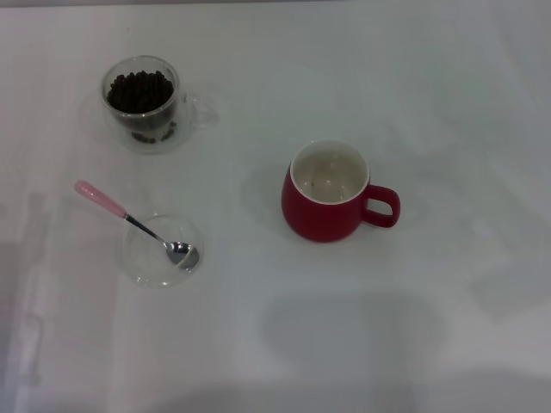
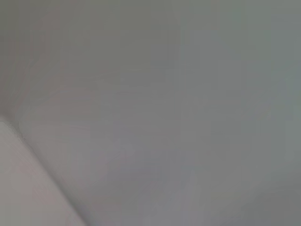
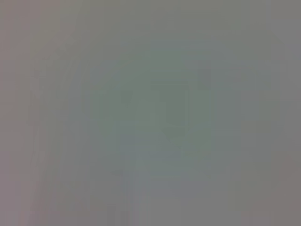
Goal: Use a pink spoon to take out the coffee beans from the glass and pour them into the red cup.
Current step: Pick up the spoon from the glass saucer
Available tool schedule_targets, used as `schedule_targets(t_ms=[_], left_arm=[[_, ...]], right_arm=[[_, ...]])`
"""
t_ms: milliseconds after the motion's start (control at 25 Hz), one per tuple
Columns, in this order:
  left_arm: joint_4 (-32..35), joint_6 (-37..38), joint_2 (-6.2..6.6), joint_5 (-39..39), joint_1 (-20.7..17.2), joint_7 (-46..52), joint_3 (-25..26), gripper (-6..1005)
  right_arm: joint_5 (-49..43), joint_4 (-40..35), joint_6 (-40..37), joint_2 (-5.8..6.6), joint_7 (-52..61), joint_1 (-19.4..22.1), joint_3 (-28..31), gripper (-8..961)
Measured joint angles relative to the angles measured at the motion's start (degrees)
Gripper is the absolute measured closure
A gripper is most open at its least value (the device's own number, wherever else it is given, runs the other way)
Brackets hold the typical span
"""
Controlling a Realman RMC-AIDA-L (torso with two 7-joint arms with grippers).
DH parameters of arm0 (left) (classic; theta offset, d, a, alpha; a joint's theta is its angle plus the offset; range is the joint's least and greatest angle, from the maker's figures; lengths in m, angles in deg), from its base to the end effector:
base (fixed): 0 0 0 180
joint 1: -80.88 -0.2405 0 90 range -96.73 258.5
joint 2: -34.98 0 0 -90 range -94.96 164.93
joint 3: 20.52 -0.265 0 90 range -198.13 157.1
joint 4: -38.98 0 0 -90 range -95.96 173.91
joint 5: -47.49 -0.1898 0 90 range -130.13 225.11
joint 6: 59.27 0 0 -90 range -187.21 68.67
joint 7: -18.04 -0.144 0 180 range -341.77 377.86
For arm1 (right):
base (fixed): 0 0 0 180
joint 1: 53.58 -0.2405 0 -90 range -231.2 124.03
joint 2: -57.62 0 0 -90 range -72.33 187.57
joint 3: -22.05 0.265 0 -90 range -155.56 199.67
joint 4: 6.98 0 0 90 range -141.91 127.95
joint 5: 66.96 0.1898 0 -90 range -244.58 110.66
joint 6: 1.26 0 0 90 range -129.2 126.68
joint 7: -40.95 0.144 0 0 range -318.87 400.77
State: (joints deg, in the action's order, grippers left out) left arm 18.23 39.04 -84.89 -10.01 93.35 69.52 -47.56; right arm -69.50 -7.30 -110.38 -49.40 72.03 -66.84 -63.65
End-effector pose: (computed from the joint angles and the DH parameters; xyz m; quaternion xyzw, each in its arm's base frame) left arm -0.3354 0.1893 -0.0220 -0.4723 -0.4928 -0.5829 0.4407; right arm 0.3485 0.2227 0.1255 -0.6556 0.0874 0.4724 0.5825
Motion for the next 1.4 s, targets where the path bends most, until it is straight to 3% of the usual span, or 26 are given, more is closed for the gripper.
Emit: schedule_targets(t_ms=[280,560,1400], left_arm=[[-1.35,-2.86,-0.09,-4.00,0.51,2.41,-1.23,137],[-0.98,-6.16,-0.01,-5.37,0.72,5.54,-3.35,138],[7.77,-14.71,0.59,-9.44,2.88,22.94,-8.93,163]], right_arm=[[-0.22,-0.38,0.13,0.04,0.00,-0.27,0.02,213],[-0.52,-0.38,-0.11,-0.73,-0.01,0.02,-0.43,213],[-0.71,-0.47,-1.30,-2.38,0.16,1.58,-0.97,212]])
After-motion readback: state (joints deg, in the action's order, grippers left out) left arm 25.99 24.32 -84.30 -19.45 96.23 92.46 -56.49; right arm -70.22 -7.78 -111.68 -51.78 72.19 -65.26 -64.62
